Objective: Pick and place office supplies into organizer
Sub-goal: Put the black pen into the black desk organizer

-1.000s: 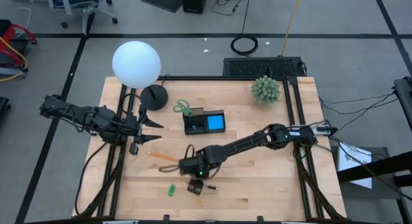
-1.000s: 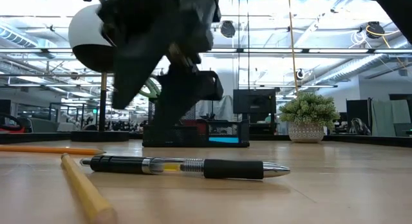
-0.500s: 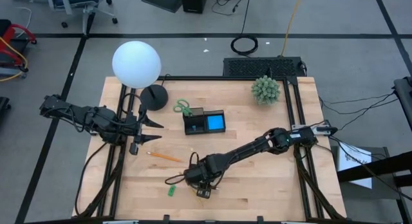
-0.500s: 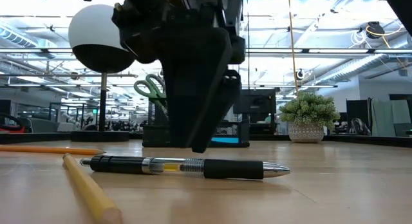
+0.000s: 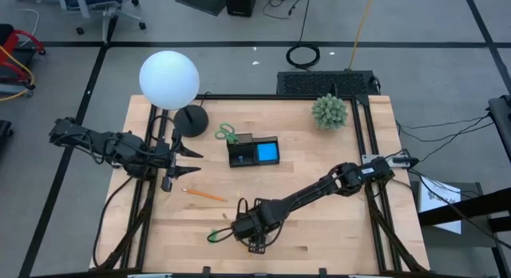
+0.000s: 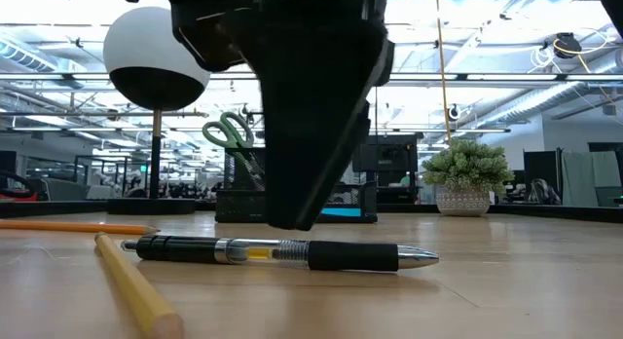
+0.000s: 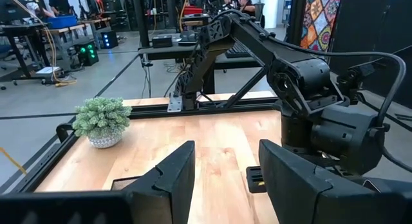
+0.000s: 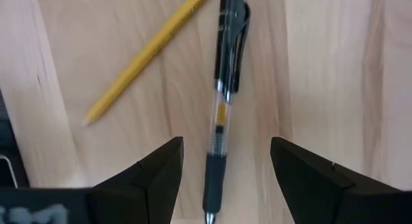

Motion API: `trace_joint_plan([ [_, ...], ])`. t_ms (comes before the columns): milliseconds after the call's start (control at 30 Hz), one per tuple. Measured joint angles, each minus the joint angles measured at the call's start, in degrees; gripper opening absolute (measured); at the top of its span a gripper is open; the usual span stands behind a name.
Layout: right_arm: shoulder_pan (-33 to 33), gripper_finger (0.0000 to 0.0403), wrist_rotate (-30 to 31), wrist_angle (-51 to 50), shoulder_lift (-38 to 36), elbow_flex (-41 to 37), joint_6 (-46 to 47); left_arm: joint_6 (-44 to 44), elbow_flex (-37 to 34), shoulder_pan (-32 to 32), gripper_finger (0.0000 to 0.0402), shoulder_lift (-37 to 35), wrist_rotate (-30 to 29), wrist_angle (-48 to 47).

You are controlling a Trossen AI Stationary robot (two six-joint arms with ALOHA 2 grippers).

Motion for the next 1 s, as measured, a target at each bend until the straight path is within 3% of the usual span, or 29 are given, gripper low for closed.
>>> trace_joint_plan([
  [500,0.64,0.0214,-0.1,0.26,-0.61,-5.9,-0.83,0.09,0.0,0.0,0.0172,-0.01,-0.01,-0.02],
  [1000,-0.25,0.0039,0.18,-0.88,-0.37,-6.08,-4.02,0.1,0.0,0.0,0.0172,-0.01,0.0,-0.04],
])
